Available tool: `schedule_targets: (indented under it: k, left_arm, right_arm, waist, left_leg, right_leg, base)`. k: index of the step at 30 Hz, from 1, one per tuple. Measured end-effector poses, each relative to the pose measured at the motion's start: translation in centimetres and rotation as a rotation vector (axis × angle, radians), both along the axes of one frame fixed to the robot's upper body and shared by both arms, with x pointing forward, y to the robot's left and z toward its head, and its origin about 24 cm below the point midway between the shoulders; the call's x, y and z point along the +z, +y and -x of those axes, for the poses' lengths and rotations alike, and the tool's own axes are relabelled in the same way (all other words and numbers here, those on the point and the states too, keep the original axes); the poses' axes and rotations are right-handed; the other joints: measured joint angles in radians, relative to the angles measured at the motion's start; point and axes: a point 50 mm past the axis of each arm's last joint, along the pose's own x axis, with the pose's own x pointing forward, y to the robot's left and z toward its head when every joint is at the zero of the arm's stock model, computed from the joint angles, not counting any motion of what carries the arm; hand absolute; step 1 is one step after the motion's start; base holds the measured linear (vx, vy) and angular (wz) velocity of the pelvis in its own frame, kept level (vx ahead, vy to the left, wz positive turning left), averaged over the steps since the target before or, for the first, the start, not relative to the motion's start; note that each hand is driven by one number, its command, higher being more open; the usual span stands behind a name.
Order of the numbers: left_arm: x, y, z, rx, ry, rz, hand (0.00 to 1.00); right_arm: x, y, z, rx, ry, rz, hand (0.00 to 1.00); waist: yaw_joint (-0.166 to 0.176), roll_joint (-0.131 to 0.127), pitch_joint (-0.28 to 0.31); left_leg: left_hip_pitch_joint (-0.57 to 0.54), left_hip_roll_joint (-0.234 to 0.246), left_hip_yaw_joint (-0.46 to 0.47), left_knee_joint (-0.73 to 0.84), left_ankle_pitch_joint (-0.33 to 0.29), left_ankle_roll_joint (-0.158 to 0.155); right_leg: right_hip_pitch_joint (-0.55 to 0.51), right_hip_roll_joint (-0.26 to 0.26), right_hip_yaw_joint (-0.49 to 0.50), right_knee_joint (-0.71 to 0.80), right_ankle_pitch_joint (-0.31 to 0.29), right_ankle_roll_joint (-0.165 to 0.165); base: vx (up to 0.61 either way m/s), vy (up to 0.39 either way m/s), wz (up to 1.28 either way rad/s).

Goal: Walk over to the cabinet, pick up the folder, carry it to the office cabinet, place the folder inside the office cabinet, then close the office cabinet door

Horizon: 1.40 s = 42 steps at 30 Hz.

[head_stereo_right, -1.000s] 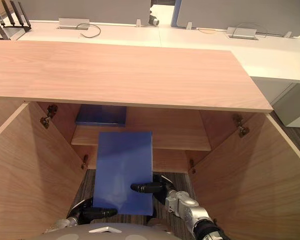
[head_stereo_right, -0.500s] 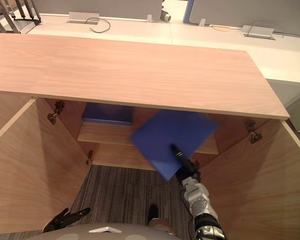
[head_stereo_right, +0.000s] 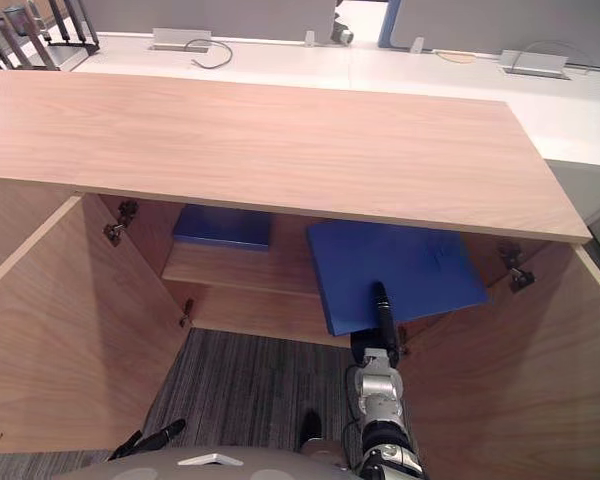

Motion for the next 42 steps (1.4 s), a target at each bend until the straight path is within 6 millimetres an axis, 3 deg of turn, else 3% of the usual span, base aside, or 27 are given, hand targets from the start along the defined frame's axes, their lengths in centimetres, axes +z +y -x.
schedule_targets:
  k: [5,8,10,13,17,22,27,35,42]
  left_arm:
    - [0.0,0.0,-0.1,0.031,-0.01,0.005,1.0]
    - [0.1,0.1,-0.5,0.031,-0.025,-0.001,1.0]
    - [0.4,0.2,-2.3,0.024,-0.07,-0.013,1.0]
    - [0.9,-0.3,-5.1,0.03,-0.145,-0.012,1.0]
    - [1.5,-0.6,-6.9,0.034,-0.204,-0.016,1.0]
    - [1.9,-1.2,-8.3,0.032,-0.253,-0.004,1.0]
    - [2.7,-0.9,-9.5,0.027,-0.305,-0.022,1.0]
    - [3.4,-1.8,-10.9,-0.012,-0.369,-0.013,1.0]
    - [4.7,-2.5,-12.5,-0.038,-0.458,0.008,1.0]
  right_arm:
    - [1.1,0.5,-1.8,-0.016,-0.039,-0.009,0.0]
    - [3.0,0.5,-3.9,-0.031,-0.104,0.002,0.0]
    - [6.0,0.6,-6.0,-0.072,-0.235,-0.007,0.0]
    - [10.8,0.5,-8.9,-0.111,-0.423,-0.003,0.0]
    - [13.8,1.0,-10.7,-0.127,-0.512,-0.034,0.0]
    - [17.4,1.0,-11.3,-0.188,-0.653,-0.055,0.0]
    - [20.1,0.4,-11.3,-0.263,-0.77,-0.056,0.0]
    - [23.9,1.5,-12.5,-0.243,-0.889,-0.078,0.0]
    - [26.8,1.6,-13.3,-0.23,-0.925,-0.076,0.0]
  waist:
    - [0.021,0.01,0.006]
    - [0.023,0.019,0.033]
    - [0.035,0.022,0.076]
    - [0.049,0.041,0.137]
    - [0.054,0.049,0.162]
    - [0.051,0.054,0.2]
    - [0.046,0.055,0.211]
    - [0.055,0.07,0.225]
    - [0.083,0.087,0.254]
  left_leg:
    - [-0.001,0.006,-0.006,0.002,0.003,-0.001]
    - [-0.01,0.006,-0.01,0.017,-0.001,-0.006]
    - [-0.075,0.008,-0.015,0.118,-0.028,-0.012]
    - [-0.189,0.024,0.001,0.278,-0.058,-0.014]
    - [-0.343,0.055,0.013,0.457,-0.14,0.001]
    - [-0.51,0.089,0.035,0.655,-0.227,0.01]
    - [-0.651,0.112,0.042,0.773,-0.257,0.009]
    - [-0.807,0.143,0.031,0.92,-0.302,0.006]
    - [-0.901,0.148,0.023,1.007,-0.323,0.011]
  right_leg:
    - [0.001,0.005,-0.009,0.0,-0.005,-0.001]
    - [0.002,0.0,-0.018,0.006,-0.005,0.0]
    - [-0.014,-0.01,-0.027,0.015,-0.006,-0.001]
    - [-0.14,-0.039,-0.032,0.215,-0.089,-0.012]
    - [-0.327,-0.057,-0.02,0.46,-0.191,-0.028]
    - [-0.517,-0.072,0.01,0.673,-0.273,-0.043]
    - [-0.667,-0.074,0.026,0.785,-0.294,-0.065]
    - [-0.814,-0.073,0.031,0.903,-0.323,-0.081]
    - [-0.902,-0.084,0.038,0.976,-0.332,-0.082]
  base:
    - [0.0,-0.007,0.02]
    - [-0.01,0.009,0.09]
    - [-0.05,-0.001,0.14]
    - [-0.13,-0.023,0.11]
    - [-0.12,-0.039,0.01]
    - [-0.15,-0.042,-0.14]
    - [-0.11,-0.038,-0.1]
    - [-0.08,-0.001,-0.03]
    - [-0.08,0.03,0.01]
